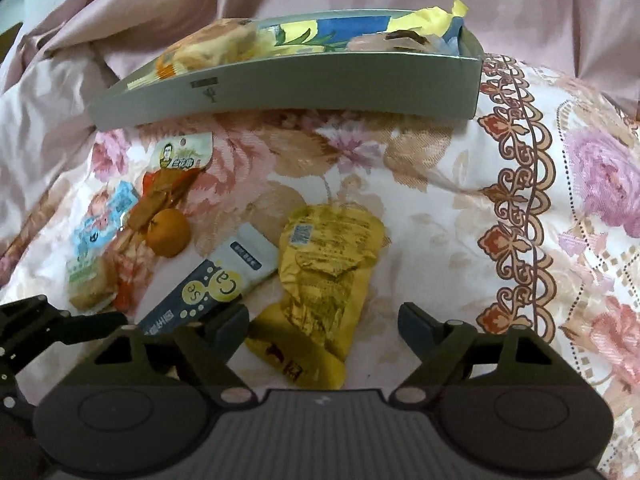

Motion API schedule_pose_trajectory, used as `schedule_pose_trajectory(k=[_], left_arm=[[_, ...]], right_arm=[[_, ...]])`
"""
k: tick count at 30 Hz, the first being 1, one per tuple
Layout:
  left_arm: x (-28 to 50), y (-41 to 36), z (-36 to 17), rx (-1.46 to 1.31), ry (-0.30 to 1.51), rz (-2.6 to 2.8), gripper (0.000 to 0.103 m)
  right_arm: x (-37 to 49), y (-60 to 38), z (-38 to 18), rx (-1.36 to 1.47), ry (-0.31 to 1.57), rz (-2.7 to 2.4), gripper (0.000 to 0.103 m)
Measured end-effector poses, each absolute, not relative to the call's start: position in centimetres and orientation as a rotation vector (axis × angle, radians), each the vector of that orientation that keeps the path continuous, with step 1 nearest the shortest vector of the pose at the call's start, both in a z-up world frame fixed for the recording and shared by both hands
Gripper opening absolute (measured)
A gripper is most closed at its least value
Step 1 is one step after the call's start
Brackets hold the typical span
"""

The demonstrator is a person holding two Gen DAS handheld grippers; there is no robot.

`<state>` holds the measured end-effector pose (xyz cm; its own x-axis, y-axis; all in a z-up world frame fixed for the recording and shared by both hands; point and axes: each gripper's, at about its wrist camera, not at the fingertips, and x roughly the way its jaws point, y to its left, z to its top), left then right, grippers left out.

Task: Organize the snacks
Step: 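Close the left tool on the navy tube snack while the right tool grasps the gold foil packet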

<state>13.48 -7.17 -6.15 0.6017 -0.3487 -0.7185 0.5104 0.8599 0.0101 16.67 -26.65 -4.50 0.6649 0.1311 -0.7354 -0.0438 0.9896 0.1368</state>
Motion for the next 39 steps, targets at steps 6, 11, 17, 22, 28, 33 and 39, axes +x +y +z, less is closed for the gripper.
schedule_pose_trajectory(k=[6, 11, 17, 22, 28, 33, 39], left_arm=[[13.7, -7.2, -6.1, 0.228, 0.78, -0.485, 0.055], [13.6, -7.2, -5.9, 0.226, 0.785, -0.463, 0.044], [13.3, -6.0, -5.5, 0.068, 0.867, -0.388, 0.041], [12.7, -5.0, -5.2, -0.04, 0.933, -0.362, 0.041], [12.8, -5.1, -5.4, -0.034, 0.93, -0.374, 0.046], [13.1, -6.2, -5.7, 0.072, 0.882, -0.398, 0.055], [13.2, -6.7, -6.0, 0.138, 0.844, -0.404, 0.057]], right_arm=[[16.7, -25.7, -4.8, 0.062, 0.814, 0.095, 0.084], [16.5, -25.7, -4.7, 0.078, 0.797, 0.122, 0.072], [16.3, -25.4, -4.4, 0.067, 0.786, 0.152, 0.059], [15.8, -25.3, -4.0, 0.027, 0.806, 0.205, 0.054], [14.8, -25.0, -3.6, -0.058, 0.797, 0.214, 0.056], [15.6, -25.6, -4.1, 0.005, 0.808, 0.195, 0.066], [16.3, -24.8, -4.8, -0.018, 0.797, 0.171, 0.078]])
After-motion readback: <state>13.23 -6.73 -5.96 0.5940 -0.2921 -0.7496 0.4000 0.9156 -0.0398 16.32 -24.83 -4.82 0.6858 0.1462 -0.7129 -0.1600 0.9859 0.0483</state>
